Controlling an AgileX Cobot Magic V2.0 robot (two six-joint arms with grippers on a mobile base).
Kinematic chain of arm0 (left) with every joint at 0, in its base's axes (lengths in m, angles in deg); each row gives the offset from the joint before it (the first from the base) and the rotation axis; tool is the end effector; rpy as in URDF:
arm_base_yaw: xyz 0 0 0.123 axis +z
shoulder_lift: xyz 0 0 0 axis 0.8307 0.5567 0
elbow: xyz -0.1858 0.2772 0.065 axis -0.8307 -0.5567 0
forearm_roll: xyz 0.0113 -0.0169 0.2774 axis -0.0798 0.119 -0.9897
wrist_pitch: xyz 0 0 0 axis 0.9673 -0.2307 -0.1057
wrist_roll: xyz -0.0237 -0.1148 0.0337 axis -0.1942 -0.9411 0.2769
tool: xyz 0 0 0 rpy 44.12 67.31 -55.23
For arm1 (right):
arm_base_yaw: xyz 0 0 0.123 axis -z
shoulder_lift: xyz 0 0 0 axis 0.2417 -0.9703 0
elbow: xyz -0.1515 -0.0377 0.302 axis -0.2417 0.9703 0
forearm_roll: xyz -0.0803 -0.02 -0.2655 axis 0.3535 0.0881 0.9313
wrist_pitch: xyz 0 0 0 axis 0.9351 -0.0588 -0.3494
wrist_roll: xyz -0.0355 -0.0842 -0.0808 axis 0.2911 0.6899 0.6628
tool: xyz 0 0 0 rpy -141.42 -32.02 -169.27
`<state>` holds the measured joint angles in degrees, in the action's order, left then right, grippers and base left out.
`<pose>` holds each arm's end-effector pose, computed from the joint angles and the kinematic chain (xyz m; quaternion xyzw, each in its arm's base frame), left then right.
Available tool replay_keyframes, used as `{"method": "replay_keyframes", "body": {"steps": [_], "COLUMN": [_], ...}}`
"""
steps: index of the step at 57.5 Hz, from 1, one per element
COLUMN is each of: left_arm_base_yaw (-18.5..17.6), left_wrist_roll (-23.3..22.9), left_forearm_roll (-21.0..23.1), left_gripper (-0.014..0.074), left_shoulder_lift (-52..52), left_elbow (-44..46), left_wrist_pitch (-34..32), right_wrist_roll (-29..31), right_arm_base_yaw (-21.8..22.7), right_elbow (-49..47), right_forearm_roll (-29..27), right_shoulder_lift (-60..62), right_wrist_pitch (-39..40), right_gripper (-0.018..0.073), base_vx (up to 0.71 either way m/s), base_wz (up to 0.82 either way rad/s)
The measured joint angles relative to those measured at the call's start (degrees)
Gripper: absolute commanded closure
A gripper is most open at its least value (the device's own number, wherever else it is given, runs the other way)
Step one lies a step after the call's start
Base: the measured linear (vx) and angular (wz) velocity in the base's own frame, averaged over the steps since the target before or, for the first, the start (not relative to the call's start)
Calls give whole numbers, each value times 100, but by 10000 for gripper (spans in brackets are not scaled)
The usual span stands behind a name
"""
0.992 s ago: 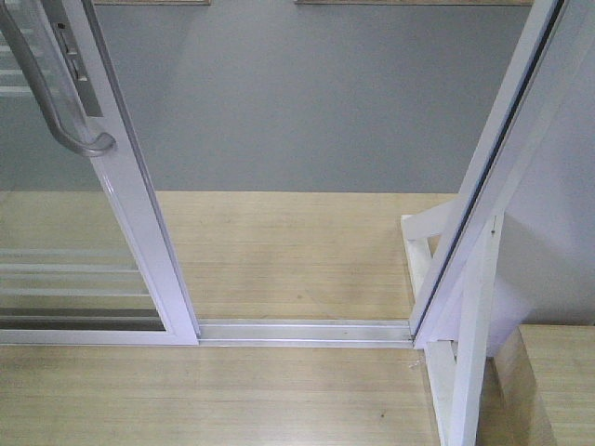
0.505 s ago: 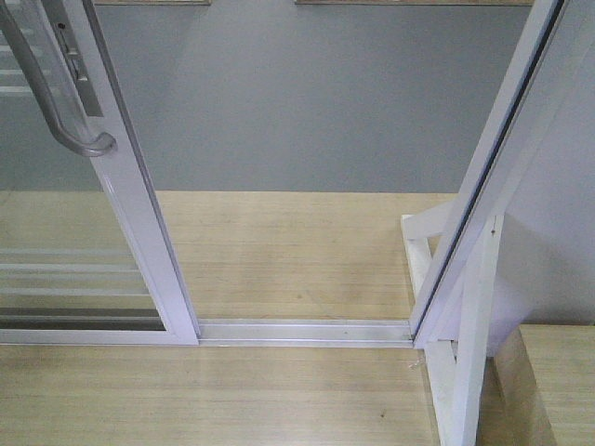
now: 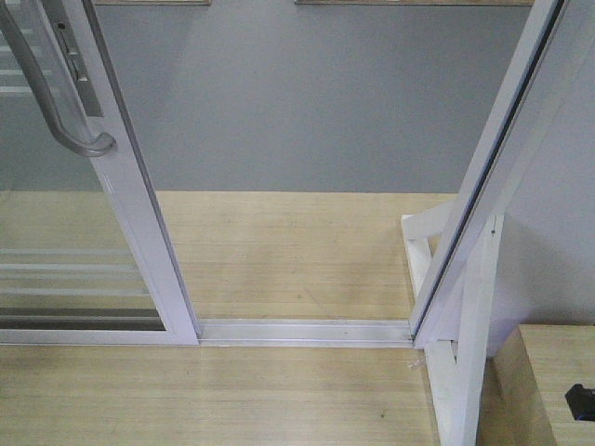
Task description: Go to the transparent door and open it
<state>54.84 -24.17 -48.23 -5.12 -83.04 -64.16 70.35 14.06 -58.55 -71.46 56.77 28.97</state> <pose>0.0593 -0.0013 0.1955 0.0021 0.7086 -0.0136 0.7054 0.0586 -0.0008 0.1844 0.0046 0.7415 -0.0008 0.6709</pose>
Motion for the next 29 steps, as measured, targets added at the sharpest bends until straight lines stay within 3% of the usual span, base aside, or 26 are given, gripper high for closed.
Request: {"method": "replay_keyframes", "body": {"steps": [29], "left_arm_base_yaw": [0], "left_wrist_roll": [-5], "left_forearm_roll": [-5], "left_gripper": [603], "left_shoulder_lift": [0], "left_elbow": [0], "left_wrist_pitch": [0], "right_wrist_roll": [0], "right_arm_base_yaw": [-124], "right_elbow": [0], "right_forearm_roll": [75], "right_shoulder_lift": [0], "right_wrist_pitch": [82], "right_gripper": [568], "base_vx": [0], "base_wz": [0]}}
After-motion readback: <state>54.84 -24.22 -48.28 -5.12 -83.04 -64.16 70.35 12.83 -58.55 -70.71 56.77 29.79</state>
